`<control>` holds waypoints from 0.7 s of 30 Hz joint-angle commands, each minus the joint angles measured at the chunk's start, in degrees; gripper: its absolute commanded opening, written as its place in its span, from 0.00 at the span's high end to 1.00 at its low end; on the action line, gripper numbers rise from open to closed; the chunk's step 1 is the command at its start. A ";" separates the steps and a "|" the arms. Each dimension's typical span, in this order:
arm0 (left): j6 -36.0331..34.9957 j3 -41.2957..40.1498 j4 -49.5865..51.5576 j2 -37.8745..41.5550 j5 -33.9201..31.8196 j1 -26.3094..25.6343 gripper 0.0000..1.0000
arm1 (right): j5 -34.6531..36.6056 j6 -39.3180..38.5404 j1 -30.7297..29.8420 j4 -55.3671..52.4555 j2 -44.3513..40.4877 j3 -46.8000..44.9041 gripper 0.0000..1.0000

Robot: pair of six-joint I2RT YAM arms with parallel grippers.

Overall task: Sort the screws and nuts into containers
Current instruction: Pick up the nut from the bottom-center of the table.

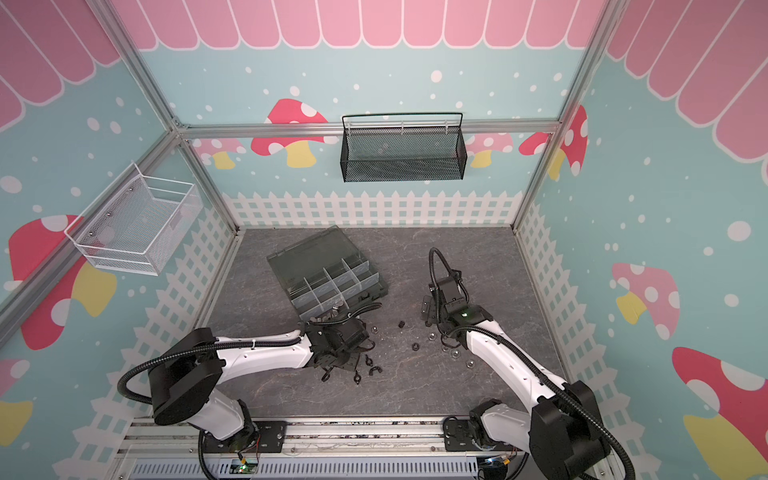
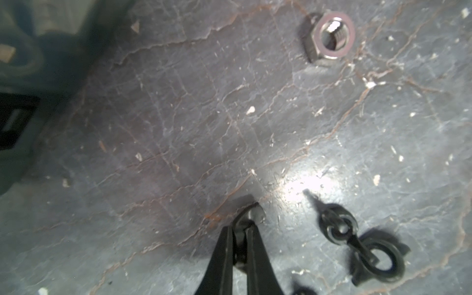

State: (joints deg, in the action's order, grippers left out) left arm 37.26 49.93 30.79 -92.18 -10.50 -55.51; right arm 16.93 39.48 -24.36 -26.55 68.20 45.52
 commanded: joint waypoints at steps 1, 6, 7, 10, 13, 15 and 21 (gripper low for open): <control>0.97 0.83 2.80 1.66 -1.52 0.27 1.00 | 0.20 0.68 0.36 0.17 0.27 1.20 0.03; 0.08 3.49 4.69 4.17 -4.70 1.72 1.00 | 0.48 0.57 0.36 0.18 -0.36 1.15 0.03; -0.07 3.95 4.72 4.69 -5.10 2.46 1.00 | 0.47 0.59 0.34 0.23 -0.59 1.21 0.03; -0.49 5.20 4.68 6.24 -6.43 5.10 1.00 | 0.66 0.59 0.34 0.35 -0.92 1.16 0.03; -1.36 6.54 4.59 7.65 -7.43 7.83 1.00 | 0.91 0.74 0.34 0.44 -1.32 1.16 0.03; -1.89 7.46 4.50 8.60 -9.37 9.68 1.00 | 0.94 0.77 0.40 0.53 -1.41 1.21 0.03; -4.69 8.71 4.04 11.72 -10.57 17.38 1.00 | 0.73 0.25 0.31 0.85 -1.42 1.51 0.03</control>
State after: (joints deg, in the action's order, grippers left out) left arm 34.59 57.06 34.48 -82.37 -18.46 -40.93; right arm 16.97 39.46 -24.36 -26.22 67.72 45.54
